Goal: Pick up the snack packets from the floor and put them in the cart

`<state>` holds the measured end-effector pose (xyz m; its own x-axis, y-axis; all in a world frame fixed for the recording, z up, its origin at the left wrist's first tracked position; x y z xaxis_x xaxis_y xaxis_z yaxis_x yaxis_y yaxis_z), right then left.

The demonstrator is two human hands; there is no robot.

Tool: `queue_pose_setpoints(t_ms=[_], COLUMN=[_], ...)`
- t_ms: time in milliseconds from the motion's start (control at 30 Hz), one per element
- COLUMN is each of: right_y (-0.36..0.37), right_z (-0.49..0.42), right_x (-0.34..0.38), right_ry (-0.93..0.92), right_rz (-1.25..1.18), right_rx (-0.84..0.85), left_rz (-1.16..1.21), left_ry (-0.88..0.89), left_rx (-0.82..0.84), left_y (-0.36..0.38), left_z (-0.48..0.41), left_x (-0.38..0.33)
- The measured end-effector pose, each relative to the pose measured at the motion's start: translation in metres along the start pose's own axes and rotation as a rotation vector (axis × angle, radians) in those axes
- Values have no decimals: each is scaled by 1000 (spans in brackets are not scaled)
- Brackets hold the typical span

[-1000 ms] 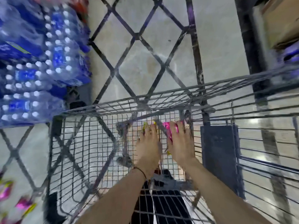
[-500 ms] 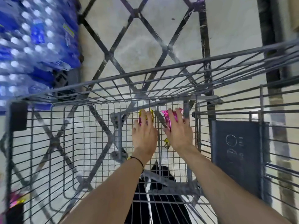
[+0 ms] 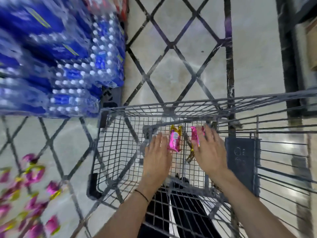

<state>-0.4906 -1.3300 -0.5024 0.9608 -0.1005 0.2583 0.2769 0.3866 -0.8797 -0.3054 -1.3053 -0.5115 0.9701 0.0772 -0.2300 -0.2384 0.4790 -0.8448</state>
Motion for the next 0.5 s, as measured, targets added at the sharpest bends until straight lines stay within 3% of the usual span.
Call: queue_pose_setpoints(t_ms=[100,300,500], right_y=[-65,-169,-192], right_z=[28,89,171], right_x=[43,143,261], right_ry=[-154,-432,-639], right_rz=[49,112,163], right_rx=[-96,-168,-197], left_rz=[-117,-69,1], left_ry=[64,-22,-211], left_rx=[21,-348,-600], left_y=[-47,-162,-221], left_z=[49,148,267], left_x=[14,55,127])
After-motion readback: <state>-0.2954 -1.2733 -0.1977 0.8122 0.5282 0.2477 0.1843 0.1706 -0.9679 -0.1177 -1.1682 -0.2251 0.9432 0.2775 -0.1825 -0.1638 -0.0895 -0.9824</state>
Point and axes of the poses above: each hand's wrist, its own z-axis away from the middle knuckle, its own y-axis out of the palm, x = y × z, the point moved 7 cm from there along -z, towards the middle knuckle, and after that the axes turned 1 degree about -x, right-handed, at the moved point
